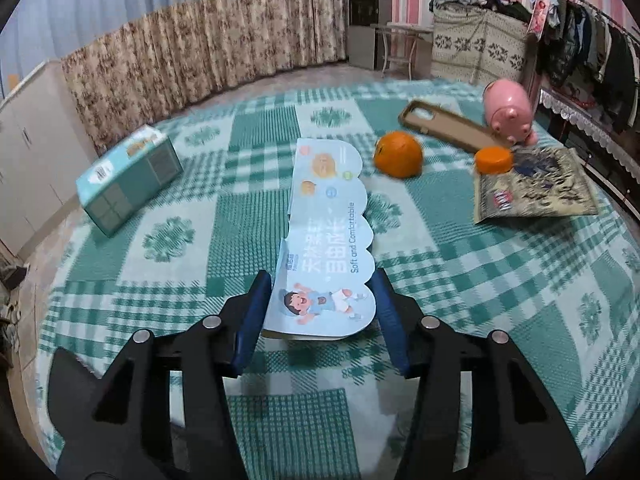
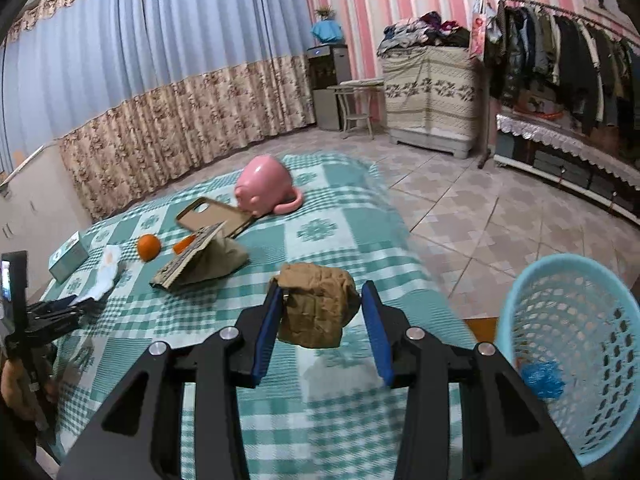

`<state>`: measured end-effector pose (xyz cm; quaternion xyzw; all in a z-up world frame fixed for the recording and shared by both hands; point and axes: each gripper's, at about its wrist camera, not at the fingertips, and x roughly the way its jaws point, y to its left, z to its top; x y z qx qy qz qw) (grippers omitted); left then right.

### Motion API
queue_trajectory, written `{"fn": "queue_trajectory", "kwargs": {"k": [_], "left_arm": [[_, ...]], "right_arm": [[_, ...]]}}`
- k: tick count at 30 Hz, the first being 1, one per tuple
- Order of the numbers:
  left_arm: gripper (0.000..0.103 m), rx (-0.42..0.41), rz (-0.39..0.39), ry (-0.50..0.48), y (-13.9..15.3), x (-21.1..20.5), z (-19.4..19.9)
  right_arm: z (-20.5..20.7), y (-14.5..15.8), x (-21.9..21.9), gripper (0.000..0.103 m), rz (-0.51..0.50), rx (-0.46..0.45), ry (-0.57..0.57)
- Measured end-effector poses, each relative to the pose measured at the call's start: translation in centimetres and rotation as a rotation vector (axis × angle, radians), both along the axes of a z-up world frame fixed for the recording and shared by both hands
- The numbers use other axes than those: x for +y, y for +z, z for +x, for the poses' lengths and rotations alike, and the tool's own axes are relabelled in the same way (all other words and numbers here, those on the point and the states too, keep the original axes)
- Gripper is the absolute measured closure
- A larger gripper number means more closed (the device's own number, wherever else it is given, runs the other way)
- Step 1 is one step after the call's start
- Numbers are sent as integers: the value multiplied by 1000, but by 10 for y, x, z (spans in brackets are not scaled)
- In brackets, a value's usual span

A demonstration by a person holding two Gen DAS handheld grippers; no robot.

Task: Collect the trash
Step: 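Carry the card and paper bag to the blue basket and release both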

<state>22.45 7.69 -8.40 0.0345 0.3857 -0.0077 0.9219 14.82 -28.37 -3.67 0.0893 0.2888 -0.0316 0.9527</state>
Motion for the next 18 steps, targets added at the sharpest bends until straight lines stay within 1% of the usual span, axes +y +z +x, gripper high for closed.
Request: {"fn": "queue_trajectory", "kwargs": {"k": [2,5,7,11,14,18], "left_arm": [[52,-39,3,-4,13,-5,-8],[52,-76,-7,-23,29,-13,-16],[52,-105,-9,-44,41,-23,-22],[52,-155,-42,-105,66,-47,-33],[52,-191,-54,-172,84,-76,-39],[52,-212,-70,-250,99,-117,-44]], "right_arm": [[-8,3,-10,62,1,-14,-18],[-19,8,-24,62,14,-34,-48],[-27,9,-34,62,11,-41,-71],[-45,14,-51,62,6,-62,-119],[-60,20,-68,62,30,-91,-162],[-77,24,-93,62,48,-118,-229]]}}
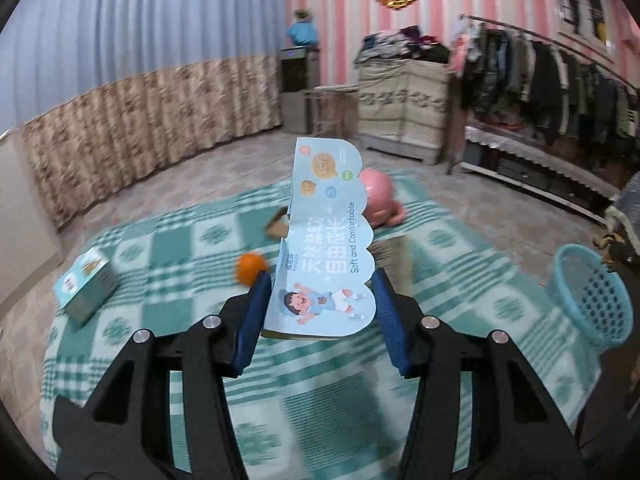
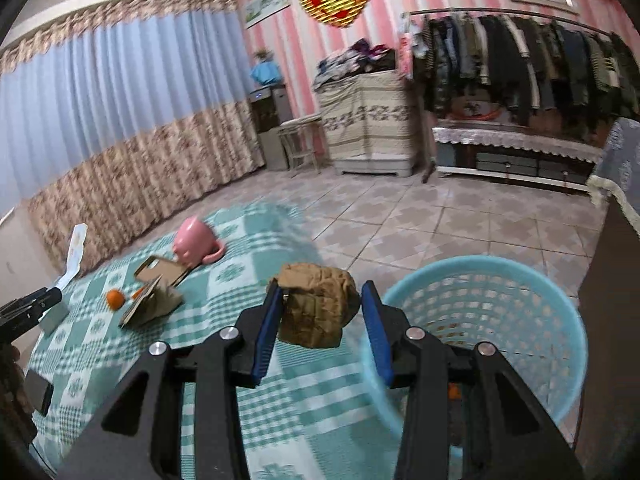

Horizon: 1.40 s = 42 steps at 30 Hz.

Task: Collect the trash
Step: 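Carry the card and paper bag to the blue basket and release both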

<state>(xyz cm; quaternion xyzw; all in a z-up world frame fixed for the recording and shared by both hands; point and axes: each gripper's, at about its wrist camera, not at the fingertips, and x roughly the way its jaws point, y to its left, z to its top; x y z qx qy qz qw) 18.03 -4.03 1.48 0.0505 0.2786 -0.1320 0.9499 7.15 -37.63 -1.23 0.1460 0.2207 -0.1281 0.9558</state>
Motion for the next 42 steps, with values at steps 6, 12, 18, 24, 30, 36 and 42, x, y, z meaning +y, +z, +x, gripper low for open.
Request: {"fn": "queue_trajectory", "kwargs": {"k": [6,12,18,24,30,36,42], "left_arm": [[52,-32,2,-138,13,-69,-17],[52,-36,14,-280,3,-139,-37],[52,7,31,-379,-21,-202,-42],[52,37,31,-457,-42,-254,-44],[52,64,26,-519,-58,-300,-45],[52,52,35,-590,-67,-328,-58],[52,54,43,-632,-68,-357,-62]], "right_arm": [[-27,4,-41,62,-30,-4,-141],[-39,-3,-75,62,34,0,-205],[-42,-12,-98,62,12,37,-276],[-46,-26,-130,62,27,74,-351],[-52,-35,-149,62,59,82,-396],[-54,-45,-164,62,83,99,-428],[-68,-44,-170,62,70,100,-466]]}}
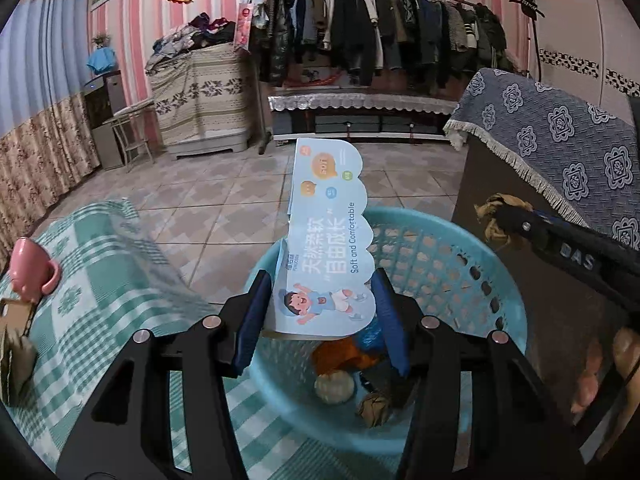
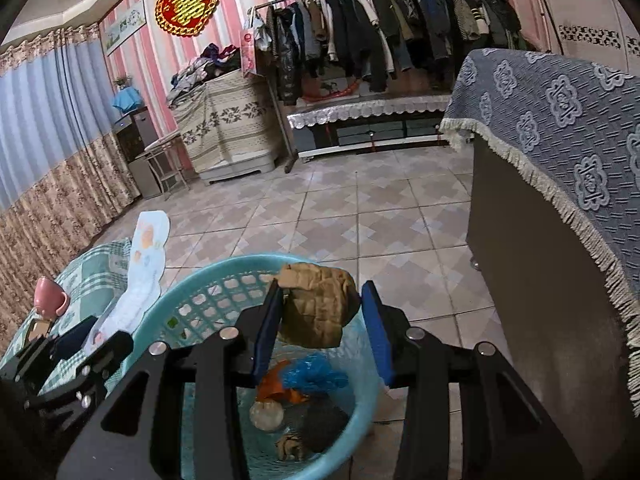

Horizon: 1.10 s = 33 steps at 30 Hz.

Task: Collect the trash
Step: 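Carry the card and paper bag to the blue basket and release both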

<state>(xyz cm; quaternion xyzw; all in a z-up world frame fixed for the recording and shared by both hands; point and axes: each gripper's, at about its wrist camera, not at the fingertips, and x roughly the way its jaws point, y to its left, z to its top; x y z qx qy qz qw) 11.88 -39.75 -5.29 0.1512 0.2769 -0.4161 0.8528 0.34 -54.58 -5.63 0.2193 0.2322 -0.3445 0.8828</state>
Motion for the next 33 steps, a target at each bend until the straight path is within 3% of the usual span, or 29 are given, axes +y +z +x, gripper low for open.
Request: {"fn": "queue_trajectory", "kwargs": {"k": [6,10,21,25,26,27,29,31,33], "left_arm": [[51,0,16,12,0,-9,9],[32,-6,-5,45,7,-3,18],[11,-74,-63,199,36,47,39],[9,-89,-62,232,41,66,38],[9,-91,-63,240,42,71,39],[8,-87,-67,249,42,78,39],[7,-79,-70,261,43,88,39],[7,-78,-63,276,43,98,38],[7,-82,-59,290,43,111,36]], "right_arm": [[-3,-1,-2,62,9,-8,0],[1,0,5,62,6,0,23],[28,0,31,62,-17,43,107],[35,0,41,62,-24,50,133],[37,0,43,57,-27,52,137],[38,0,47,43,-35,57,136],[38,1,52,26,-57,61,123],[39,4,54,23,-66,63,119],[39,4,56,14,-66,71,111]]}}
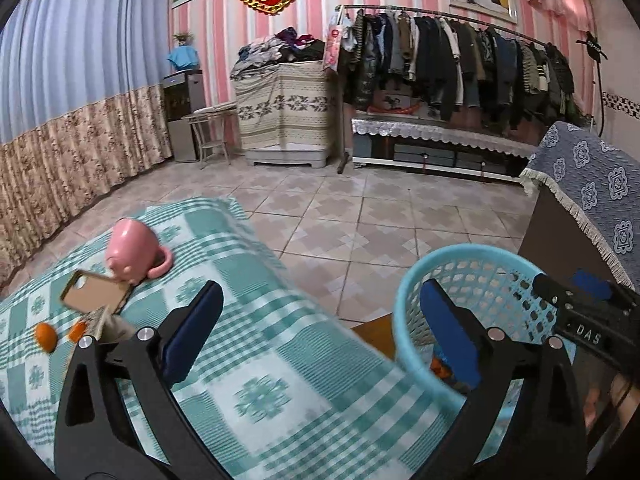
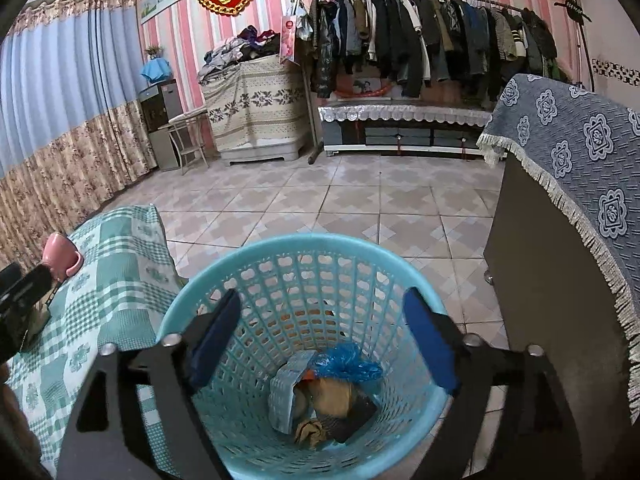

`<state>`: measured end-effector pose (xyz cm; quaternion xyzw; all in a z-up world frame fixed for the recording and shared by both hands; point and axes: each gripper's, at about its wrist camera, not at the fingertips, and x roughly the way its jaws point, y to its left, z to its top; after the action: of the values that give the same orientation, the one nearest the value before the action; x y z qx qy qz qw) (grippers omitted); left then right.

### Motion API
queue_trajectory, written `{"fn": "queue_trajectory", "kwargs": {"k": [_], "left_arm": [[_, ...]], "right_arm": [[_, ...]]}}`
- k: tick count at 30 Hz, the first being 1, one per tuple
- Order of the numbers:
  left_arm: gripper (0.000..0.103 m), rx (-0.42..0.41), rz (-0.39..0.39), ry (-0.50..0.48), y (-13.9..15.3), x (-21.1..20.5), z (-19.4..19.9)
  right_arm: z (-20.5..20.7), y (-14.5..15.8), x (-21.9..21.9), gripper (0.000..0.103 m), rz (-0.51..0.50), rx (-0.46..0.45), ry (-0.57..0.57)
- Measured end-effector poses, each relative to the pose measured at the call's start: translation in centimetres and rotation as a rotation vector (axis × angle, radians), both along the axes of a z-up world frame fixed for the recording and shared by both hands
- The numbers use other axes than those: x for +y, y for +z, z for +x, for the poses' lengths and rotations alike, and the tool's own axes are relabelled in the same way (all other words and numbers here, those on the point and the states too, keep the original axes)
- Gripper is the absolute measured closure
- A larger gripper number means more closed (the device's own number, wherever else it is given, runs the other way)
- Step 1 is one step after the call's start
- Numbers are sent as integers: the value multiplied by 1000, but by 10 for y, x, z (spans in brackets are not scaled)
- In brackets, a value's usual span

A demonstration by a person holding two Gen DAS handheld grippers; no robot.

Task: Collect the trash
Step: 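Carry the card and paper bag to the blue basket and release both, then move both open tools back to the bedspread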

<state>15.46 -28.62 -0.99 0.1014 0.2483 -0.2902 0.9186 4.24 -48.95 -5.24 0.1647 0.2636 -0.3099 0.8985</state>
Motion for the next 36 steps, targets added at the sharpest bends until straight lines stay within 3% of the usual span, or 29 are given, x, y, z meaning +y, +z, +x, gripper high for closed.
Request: {"fn": "queue_trajectory", "kwargs": {"k": [8,17,24,29,36], "left_arm": [[6,11,-29,82,6,63,-2],[6,9,-18,233,-2,156,4],[6,50,-21,394,-18,246,36],[6,91,8,501,-38,298,66],[6,111,0,571,-45,351,88]], "right_arm": [[8,5,23,11,-54,16,19],[35,23,91,7,-89,-51,191],[59,21,138,7,-115,-26,302],[74,13,160,7,-62,-18,358],[105,17,218,7,-97,8,481]]}}
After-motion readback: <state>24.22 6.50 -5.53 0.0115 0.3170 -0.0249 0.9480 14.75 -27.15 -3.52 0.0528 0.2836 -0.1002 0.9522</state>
